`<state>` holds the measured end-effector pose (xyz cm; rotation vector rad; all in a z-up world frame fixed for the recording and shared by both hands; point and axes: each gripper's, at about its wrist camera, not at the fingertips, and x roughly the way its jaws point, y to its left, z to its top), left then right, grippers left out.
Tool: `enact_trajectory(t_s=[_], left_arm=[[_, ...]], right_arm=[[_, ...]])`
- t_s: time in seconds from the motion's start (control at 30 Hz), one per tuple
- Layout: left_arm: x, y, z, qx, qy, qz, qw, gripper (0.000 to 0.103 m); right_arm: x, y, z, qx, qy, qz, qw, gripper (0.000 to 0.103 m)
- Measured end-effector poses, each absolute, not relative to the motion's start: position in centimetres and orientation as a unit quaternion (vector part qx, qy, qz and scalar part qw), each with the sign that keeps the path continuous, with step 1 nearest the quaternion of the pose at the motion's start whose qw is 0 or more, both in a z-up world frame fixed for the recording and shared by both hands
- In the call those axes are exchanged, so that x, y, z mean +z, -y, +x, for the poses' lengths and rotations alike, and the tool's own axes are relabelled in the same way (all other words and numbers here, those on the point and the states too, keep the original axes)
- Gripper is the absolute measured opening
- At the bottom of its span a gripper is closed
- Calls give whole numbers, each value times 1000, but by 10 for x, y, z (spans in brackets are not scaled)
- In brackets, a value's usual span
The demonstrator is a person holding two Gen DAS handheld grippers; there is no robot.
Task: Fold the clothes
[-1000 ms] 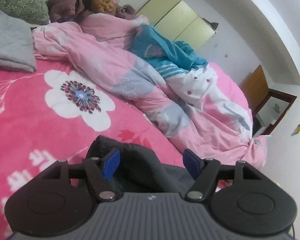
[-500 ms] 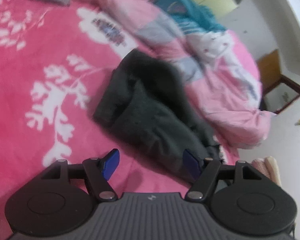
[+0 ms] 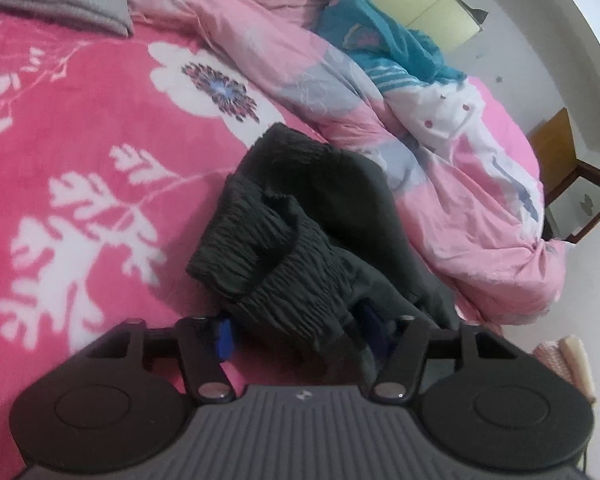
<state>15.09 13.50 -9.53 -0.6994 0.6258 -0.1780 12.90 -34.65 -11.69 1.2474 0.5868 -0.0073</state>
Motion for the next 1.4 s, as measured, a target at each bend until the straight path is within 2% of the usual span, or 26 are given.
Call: enact_trajectory(t_s=[0.03, 0.07, 0.1, 0.2, 0.47, 0.77, 0.93, 0.97, 1.0, 1.03, 1.07, 1.1, 1.27, 1.4], left_arm=[[-96, -135, 153, -82, -300, -334, 890, 49], [-97, -135, 154, -79, -298, -332, 891, 43], [-97, -135, 155, -75, -298, -331, 892, 35], [-98, -137, 154, -64, -298, -335, 892, 18], [-78, -133, 122, -83, -320, -296, 896, 14], [-76, -139, 27, -120, -367, -274, 881, 15], [-85, -145, 6, -135, -377, -265, 877, 23], [-83, -147, 4, -137, -372, -268, 878, 28], [-81, -150, 0, -136, -365, -266, 882, 36], [-78, -153, -5, -134, -356, -261, 887, 41], [-75, -155, -10, -132, -347, -257, 892, 48], [-72, -158, -15, -130, -338, -252, 897, 50], [-70, -188, -30, -122, -321, -270, 900, 50], [-69, -221, -30, -118, -301, -318, 891, 50]], right_arm=[[-121, 348, 137, -5, -269, 572, 775, 15], [-124, 349, 142, -6, -265, 570, 778, 4], [-125, 350, 145, -7, -262, 568, 780, 1], [-125, 351, 150, -10, -248, 558, 792, 2], [-93, 350, 97, -6, -231, 524, 820, 1], [-90, 350, -32, -5, -270, 534, 801, 1], [-99, 362, -37, -9, -329, 534, 779, 9], [-100, 366, -35, -10, -340, 536, 773, 14], [-97, 367, -36, -15, -347, 534, 771, 24], [-92, 367, -41, -14, -350, 527, 775, 30], [-86, 365, -48, -14, -352, 516, 780, 42], [-80, 364, -55, -16, -355, 505, 786, 50], [-43, 350, -109, -47, -360, 416, 834, 51], [-12, 295, -120, 6, -336, 299, 893, 51]])
